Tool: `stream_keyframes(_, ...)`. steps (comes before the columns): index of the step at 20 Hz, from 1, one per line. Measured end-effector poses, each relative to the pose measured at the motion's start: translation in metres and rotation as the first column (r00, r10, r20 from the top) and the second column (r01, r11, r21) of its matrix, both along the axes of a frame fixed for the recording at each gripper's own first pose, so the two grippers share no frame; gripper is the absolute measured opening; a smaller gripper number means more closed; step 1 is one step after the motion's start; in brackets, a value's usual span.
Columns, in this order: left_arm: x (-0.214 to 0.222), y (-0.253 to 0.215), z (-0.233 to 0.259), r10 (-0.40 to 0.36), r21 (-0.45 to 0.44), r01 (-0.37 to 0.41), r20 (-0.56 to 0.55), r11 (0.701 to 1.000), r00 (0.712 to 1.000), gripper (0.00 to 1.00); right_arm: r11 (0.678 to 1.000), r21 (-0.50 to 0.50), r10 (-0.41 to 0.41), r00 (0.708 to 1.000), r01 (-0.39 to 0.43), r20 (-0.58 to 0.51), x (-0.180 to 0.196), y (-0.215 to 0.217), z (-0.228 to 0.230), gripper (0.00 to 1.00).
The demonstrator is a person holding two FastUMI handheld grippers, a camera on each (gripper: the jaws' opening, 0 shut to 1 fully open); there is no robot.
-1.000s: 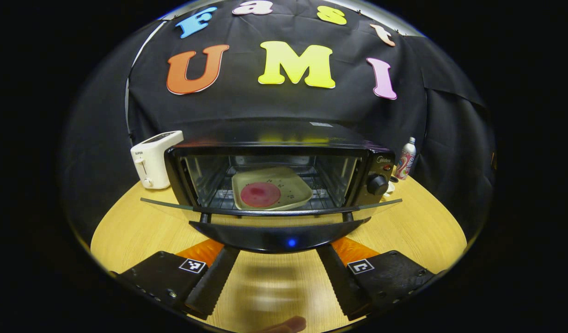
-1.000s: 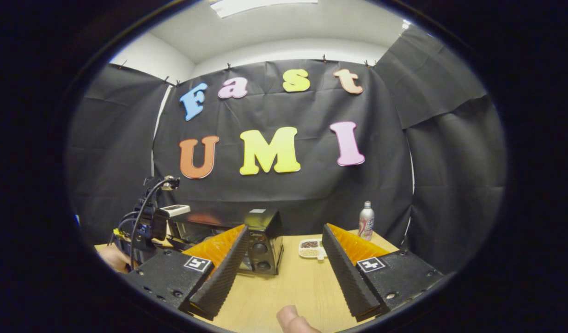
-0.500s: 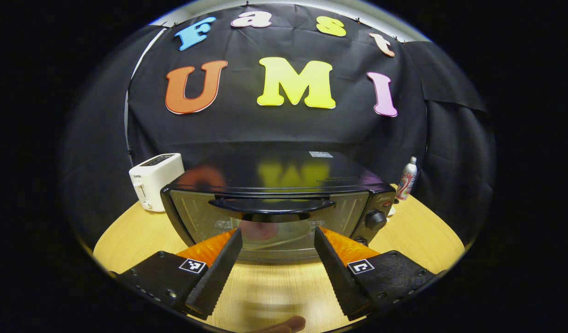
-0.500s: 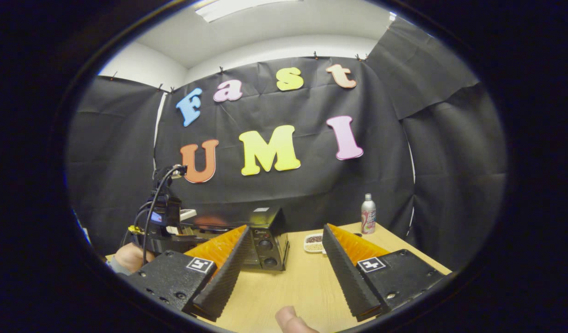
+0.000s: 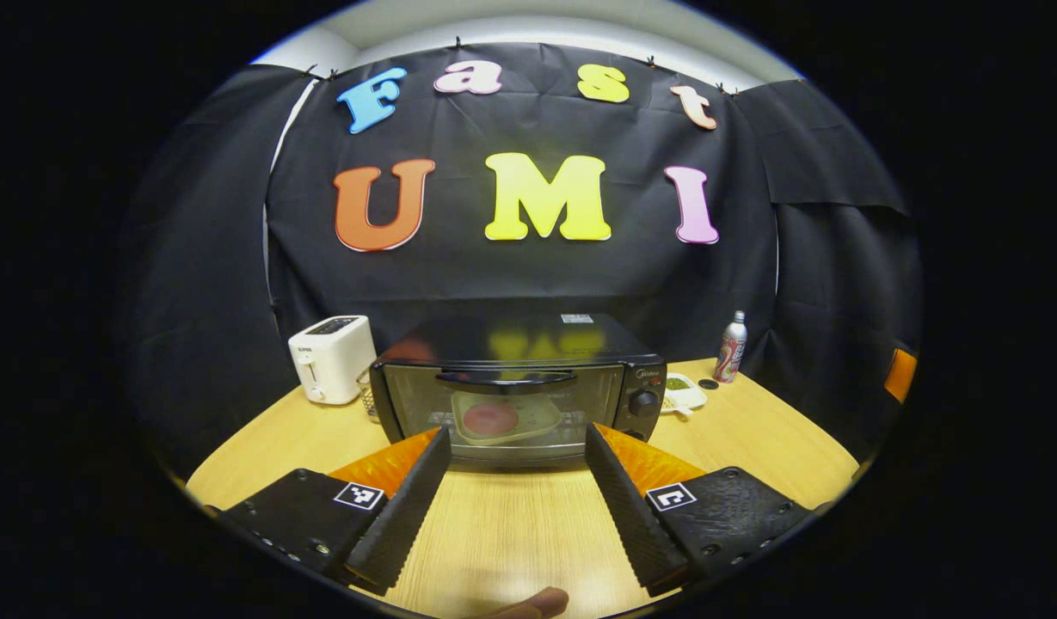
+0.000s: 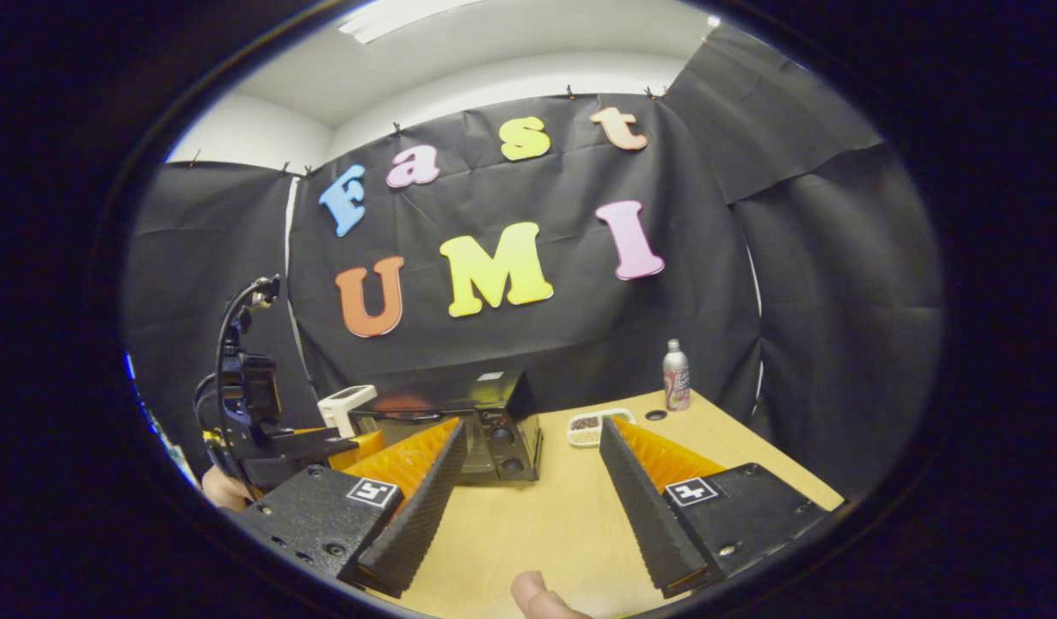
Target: Open the electric oven with the left hand, put the food in, and close the electric oven.
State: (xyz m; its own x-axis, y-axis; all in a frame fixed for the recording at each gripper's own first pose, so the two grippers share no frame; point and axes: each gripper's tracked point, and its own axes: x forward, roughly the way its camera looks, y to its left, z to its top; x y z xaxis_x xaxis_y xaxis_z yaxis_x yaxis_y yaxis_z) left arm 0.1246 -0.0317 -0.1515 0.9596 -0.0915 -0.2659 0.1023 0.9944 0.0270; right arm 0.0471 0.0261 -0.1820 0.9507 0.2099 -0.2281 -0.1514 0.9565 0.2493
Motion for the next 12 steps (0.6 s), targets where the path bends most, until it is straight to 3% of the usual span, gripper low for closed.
stream_keyframes(4, -0.048, 0.001, 0.021, -0.001, -0.030, 0.001, 0.013, 1.000, 1.000, 0.95, 0.999, 0.034, 0.032, 0.999, -0.032, 0.001, -0.024, -0.006, 0.021, 0.96)
stream_keyframes(5, -0.059, 0.001, 0.031, 0.000, -0.039, 0.001, 0.033, 0.999, 0.999, 1.00, 0.999, 0.029, 0.027, 1.000, -0.027, 0.009, -0.029, -0.012, 0.027, 0.98)
stream_keyframes(6, -0.071, 0.004, 0.040, 0.008, -0.042, -0.006, 0.049, 0.999, 0.999, 0.95, 1.000, 0.024, 0.018, 1.000, -0.019, 0.017, -0.034, -0.017, 0.034, 0.98)
stream_keyframes(12, -0.139, 0.013, 0.095, 0.063, -0.065, -0.054, 0.157, 0.996, 0.986, 0.94, 1.000, -0.019, 0.004, 0.997, -0.002, 0.077, -0.065, -0.029, 0.069, 0.96)
